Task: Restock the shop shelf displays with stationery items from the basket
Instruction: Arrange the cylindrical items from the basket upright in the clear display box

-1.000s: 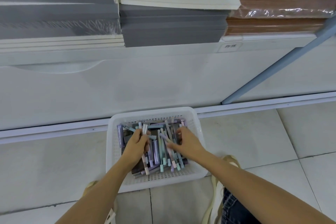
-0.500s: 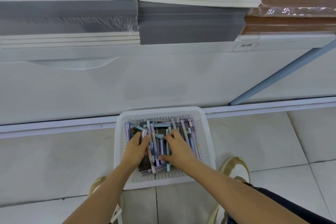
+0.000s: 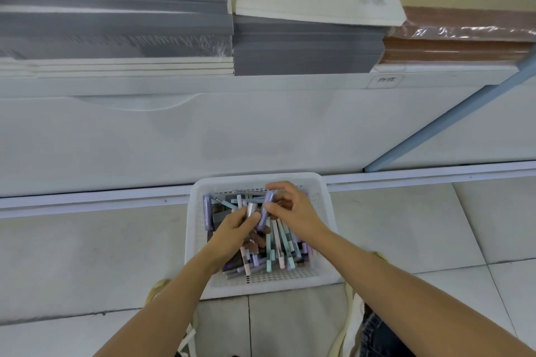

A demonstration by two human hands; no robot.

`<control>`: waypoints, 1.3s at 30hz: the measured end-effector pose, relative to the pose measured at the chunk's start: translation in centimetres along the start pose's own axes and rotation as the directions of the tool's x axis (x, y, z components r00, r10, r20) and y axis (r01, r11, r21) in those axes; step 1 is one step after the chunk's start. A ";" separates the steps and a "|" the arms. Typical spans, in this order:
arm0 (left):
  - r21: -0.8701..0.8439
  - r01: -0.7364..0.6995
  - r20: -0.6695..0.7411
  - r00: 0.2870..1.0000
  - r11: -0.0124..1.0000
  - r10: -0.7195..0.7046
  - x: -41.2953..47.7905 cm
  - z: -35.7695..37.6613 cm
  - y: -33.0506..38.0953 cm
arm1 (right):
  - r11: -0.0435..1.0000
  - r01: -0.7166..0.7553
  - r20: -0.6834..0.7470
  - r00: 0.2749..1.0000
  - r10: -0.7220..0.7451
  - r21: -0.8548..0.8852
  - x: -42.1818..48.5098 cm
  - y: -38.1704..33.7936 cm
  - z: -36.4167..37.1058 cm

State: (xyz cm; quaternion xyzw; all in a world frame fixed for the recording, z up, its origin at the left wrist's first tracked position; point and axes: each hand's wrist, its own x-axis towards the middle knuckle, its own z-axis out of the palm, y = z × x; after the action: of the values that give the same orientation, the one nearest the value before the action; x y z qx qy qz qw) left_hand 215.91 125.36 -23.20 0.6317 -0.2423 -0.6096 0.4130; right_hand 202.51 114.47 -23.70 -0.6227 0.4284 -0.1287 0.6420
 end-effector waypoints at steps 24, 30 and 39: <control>0.142 -0.686 -0.227 0.679 0.714 0.698 -14.5 4.0 24.6 | 0.799 0.593 0.013 0.804 -0.595 -0.098 -11.8 -26.2 -7.3; 0.329 -0.746 -0.051 0.598 0.579 0.800 -17.9 6.8 29.4 | 0.626 0.730 0.035 0.658 -0.752 -0.275 -15.7 -32.2 -9.5; 0.167 -0.779 0.025 0.617 0.605 0.787 -19.6 11.2 37.1 | 0.499 0.763 -0.176 0.471 -0.864 -0.411 -19.2 -38.6 -16.1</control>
State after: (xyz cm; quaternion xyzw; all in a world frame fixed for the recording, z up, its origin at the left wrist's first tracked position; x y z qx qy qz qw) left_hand 209.60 118.61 19.29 0.5086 -0.5318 -0.3296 0.5915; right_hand 193.79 109.42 21.25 -0.7985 0.1985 -0.4719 0.3166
